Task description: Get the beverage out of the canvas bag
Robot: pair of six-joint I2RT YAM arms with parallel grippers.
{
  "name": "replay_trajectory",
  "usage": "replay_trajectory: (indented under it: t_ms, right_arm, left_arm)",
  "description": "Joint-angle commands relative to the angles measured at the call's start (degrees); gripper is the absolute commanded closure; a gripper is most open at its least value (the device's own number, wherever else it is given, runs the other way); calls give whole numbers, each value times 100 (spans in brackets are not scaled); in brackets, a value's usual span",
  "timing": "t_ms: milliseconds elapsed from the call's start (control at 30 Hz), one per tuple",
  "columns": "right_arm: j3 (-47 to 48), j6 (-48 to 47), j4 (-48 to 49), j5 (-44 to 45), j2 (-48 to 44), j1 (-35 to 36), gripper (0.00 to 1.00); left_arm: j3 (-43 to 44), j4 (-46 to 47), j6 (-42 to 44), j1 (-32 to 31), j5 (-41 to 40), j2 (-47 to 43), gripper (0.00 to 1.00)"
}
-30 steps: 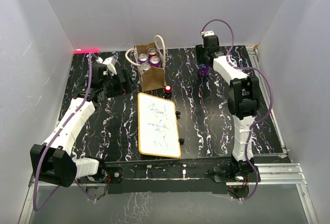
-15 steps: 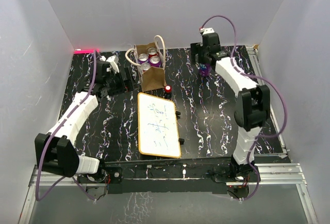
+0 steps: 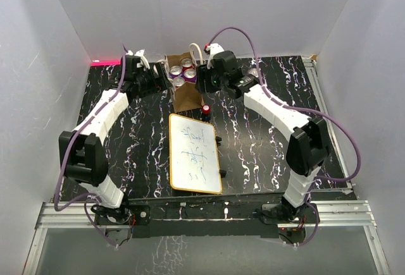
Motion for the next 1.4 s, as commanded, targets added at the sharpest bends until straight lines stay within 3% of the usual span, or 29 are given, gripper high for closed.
replay_trajectory:
  t_ms: [0,233,467,767,967,1367]
  right_arm:
    - [1058,117,438,8,519,110,45]
    - [2479,-94,32,102,1601,199,56]
    - [3488,-244,-190,511,2422,248,56]
    - [4424,-714,-531,1515,3277,343,46]
    - [4492,-1056,-416,1867,3485,394,39]
    - [4962,-1093,-189,2179,4116,395,29]
  left_arm:
    - [578,135,69,37,-51,373,18]
    - [818,391,28,36,-74,720,29]
    - [1149,363,195,35,24,1030,35]
    - [1084,522,193,41,196,1211,35]
    - [768,671,292,39,519,1158,50]
    - [214,1119,266,38,1165,1049,64]
